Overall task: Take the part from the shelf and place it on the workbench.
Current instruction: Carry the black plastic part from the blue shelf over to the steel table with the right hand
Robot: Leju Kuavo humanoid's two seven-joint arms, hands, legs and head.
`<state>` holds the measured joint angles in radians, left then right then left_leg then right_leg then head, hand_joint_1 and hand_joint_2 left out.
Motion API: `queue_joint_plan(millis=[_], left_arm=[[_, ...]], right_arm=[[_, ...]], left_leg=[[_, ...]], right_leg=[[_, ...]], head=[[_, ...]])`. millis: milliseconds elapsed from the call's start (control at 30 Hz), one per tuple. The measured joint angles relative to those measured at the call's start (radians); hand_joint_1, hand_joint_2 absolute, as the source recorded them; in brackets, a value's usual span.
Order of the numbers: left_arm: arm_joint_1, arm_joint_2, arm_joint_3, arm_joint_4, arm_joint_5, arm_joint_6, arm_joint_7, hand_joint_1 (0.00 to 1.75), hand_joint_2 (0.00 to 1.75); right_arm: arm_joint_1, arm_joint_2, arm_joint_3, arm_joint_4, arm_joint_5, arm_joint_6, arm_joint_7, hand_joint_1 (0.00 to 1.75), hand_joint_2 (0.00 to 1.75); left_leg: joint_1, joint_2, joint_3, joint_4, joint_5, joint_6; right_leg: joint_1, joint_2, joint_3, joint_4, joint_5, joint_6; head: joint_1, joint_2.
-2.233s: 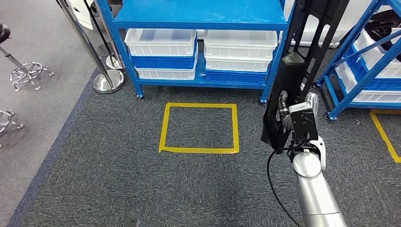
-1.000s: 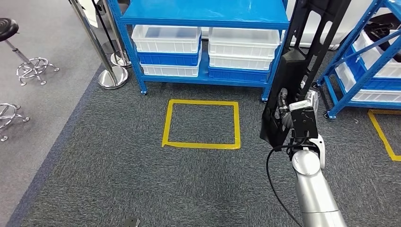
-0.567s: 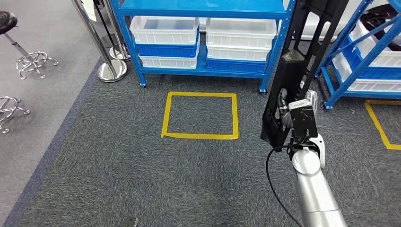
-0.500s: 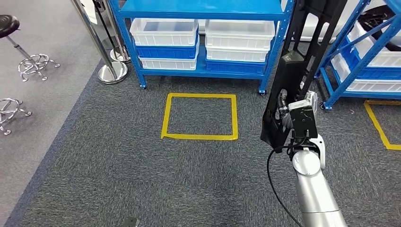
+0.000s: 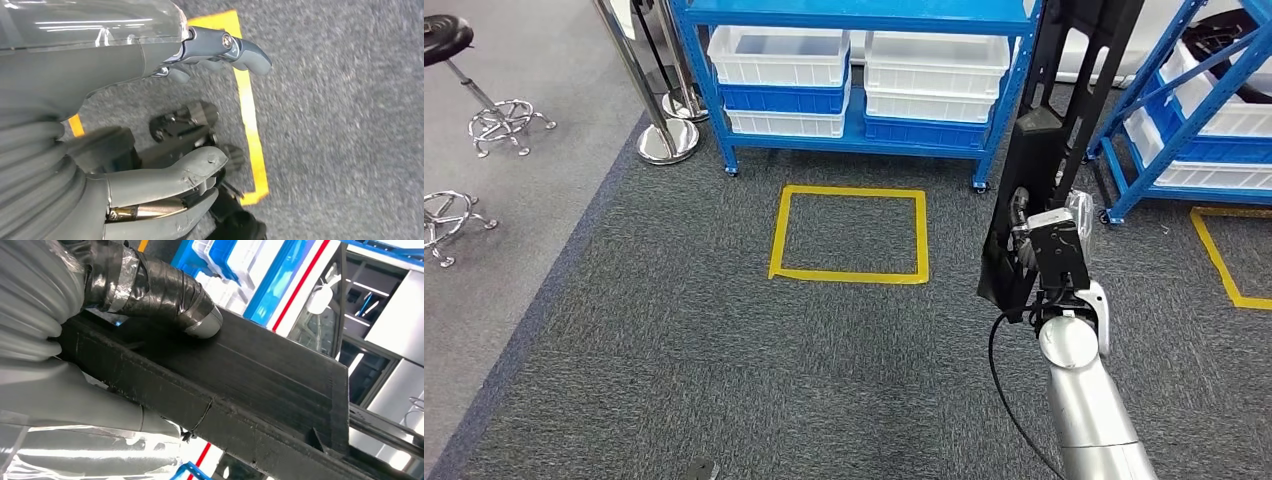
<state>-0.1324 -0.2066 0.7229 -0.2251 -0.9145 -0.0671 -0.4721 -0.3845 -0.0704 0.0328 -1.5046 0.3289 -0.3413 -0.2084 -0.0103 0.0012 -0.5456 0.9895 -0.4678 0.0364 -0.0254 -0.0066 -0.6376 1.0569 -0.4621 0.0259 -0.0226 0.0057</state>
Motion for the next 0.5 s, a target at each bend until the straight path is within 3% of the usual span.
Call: queue_joint_plan(millis=[33, 100, 133, 167, 200, 267, 333, 500], left_arm=[[0.000, 0.000, 0.000, 0.000, 0.000, 0.000, 0.000, 0.00, 1.75], [0.000, 0.000, 0.000, 0.000, 0.000, 0.000, 0.000, 0.00, 1.75], [0.000, 0.000, 0.000, 0.000, 0.000, 0.000, 0.000, 0.00, 1.75], [0.001, 0.000, 0.000, 0.000, 0.000, 0.000, 0.000, 0.00, 1.75], [0.002, 0.000, 0.000, 0.000, -0.001, 0.000, 0.000, 0.00, 1.75], [0.003, -0.001, 0.000, 0.000, -0.002, -0.001, 0.000, 0.00, 1.75], [0.002, -0.001, 0.000, 0.000, -0.003, -0.001, 0.000, 0.00, 1.75], [0.002, -0.001, 0.000, 0.000, -0.003, -0.001, 0.000, 0.00, 1.75]], right_arm=[[0.000, 0.000, 0.000, 0.001, 0.002, 0.000, 0.000, 1.75, 1.75], [0.000, -0.001, 0.000, 0.004, 0.008, 0.001, 0.000, 1.75, 1.75], [0.001, -0.002, 0.000, 0.006, 0.012, 0.002, 0.000, 1.75, 1.75], [0.002, -0.002, 0.000, 0.009, 0.014, 0.004, 0.000, 1.75, 1.75], [0.002, -0.003, 0.000, 0.011, 0.016, 0.005, 0.001, 1.75, 1.75], [0.000, -0.004, 0.000, 0.014, 0.017, 0.007, 0.001, 1.75, 1.75], [-0.003, -0.004, 0.000, 0.016, 0.015, 0.007, 0.002, 1.75, 1.75], [-0.003, -0.008, 0.000, 0.018, 0.007, 0.006, 0.005, 1.75, 1.75]], left_leg=[[0.002, 0.002, 0.000, -0.009, 0.009, 0.006], [0.000, 0.003, -0.008, -0.010, 0.016, 0.013], [0.000, 0.003, -0.013, -0.006, 0.017, 0.014], [-0.001, 0.003, -0.018, -0.001, 0.016, 0.015], [-0.001, 0.003, -0.023, 0.006, 0.015, 0.014], [0.001, 0.002, -0.034, 0.024, 0.010, 0.011], [-0.002, 0.002, -0.049, 0.046, 0.002, 0.003], [-0.003, 0.007, -0.068, 0.076, -0.014, -0.016]], right_leg=[[0.001, 0.001, -0.013, 0.029, -0.024, 0.002], [0.003, 0.005, -0.058, 0.140, -0.090, 0.002], [0.003, 0.006, -0.080, 0.195, -0.114, 0.003], [0.003, 0.006, -0.090, 0.226, -0.120, 0.004], [0.002, 0.006, -0.083, 0.221, -0.106, 0.005], [0.001, 0.004, -0.028, 0.121, -0.051, 0.006], [0.003, 0.004, 0.016, 0.031, -0.025, 0.000], [0.004, 0.015, 0.015, 0.012, -0.019, -0.025]], head=[[0.000, 0.000], [0.001, 0.000], [0.001, 0.000], [0.001, 0.000], [0.001, 0.000], [0.001, 0.000], [0.001, 0.000], [0.000, 0.000]])
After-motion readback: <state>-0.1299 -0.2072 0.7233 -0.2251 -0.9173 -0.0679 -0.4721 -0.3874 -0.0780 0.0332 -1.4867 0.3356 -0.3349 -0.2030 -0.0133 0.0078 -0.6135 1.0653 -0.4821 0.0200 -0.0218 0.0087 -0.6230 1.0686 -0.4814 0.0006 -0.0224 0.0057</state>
